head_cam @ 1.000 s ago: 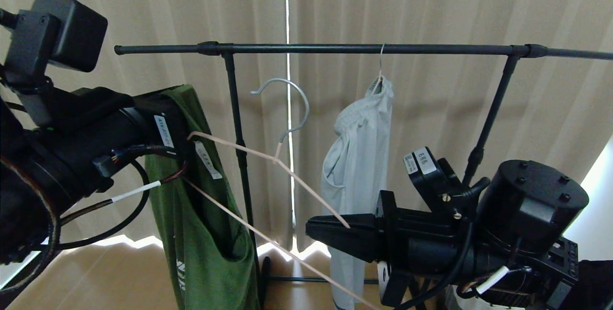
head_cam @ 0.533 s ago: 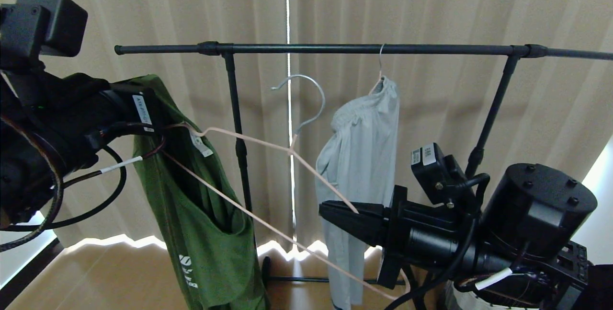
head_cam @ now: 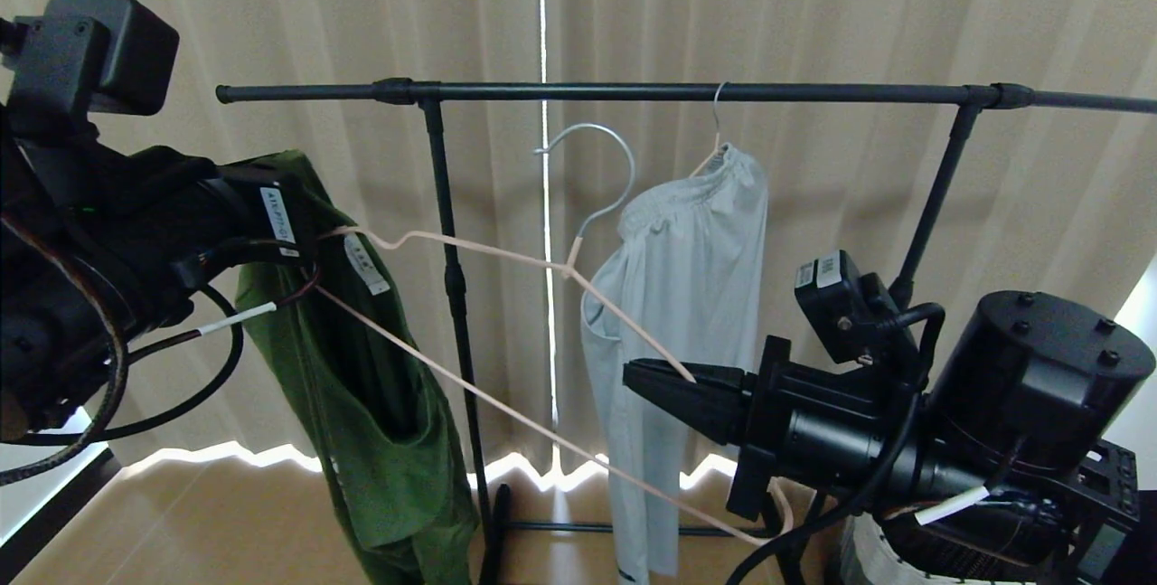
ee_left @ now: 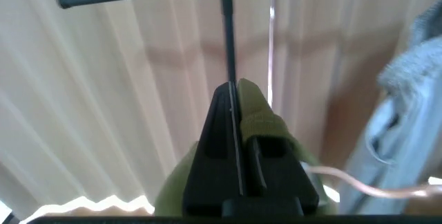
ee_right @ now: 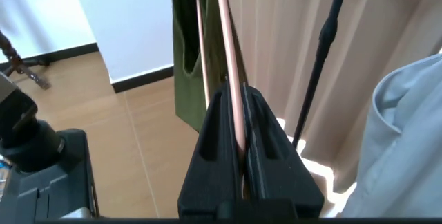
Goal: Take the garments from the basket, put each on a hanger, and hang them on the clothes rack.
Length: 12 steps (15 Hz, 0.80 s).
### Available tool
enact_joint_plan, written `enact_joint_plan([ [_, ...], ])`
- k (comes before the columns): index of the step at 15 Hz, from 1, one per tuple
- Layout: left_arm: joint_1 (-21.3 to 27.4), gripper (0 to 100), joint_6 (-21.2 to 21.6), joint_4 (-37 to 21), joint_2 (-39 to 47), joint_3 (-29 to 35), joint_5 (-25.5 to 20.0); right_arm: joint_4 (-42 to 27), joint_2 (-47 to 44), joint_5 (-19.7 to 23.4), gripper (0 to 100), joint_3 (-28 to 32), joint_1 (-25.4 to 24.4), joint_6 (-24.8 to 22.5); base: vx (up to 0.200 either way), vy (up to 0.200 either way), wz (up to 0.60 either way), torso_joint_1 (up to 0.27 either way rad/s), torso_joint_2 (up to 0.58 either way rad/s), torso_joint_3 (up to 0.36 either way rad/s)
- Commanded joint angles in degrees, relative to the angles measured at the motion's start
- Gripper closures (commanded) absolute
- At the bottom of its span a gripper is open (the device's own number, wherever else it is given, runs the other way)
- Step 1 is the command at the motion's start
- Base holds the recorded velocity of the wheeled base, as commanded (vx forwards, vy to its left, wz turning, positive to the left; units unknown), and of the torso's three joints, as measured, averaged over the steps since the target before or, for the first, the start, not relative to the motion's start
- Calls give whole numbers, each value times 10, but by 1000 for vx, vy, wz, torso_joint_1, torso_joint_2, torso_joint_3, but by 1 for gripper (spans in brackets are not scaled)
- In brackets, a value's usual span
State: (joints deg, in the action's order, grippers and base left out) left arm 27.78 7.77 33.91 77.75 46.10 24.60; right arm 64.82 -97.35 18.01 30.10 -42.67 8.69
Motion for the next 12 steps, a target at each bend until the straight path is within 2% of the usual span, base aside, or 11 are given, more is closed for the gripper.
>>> enact_joint_plan([
  [1, 16, 100, -3, 0, -1, -1, 1, 1, -10, -4, 100, 13, 0, 0, 0, 0, 0, 0, 0, 0],
  [8, 83, 100, -26, -10, 0, 6, 0, 0, -67, -8, 100, 85, 0, 1, 0, 0, 0, 0, 0, 0],
  [12, 121, 100, -31, -8, 5, 16, -4, -1, -87, -8, 100, 107, 0, 1, 0, 0, 0, 0, 0, 0],
])
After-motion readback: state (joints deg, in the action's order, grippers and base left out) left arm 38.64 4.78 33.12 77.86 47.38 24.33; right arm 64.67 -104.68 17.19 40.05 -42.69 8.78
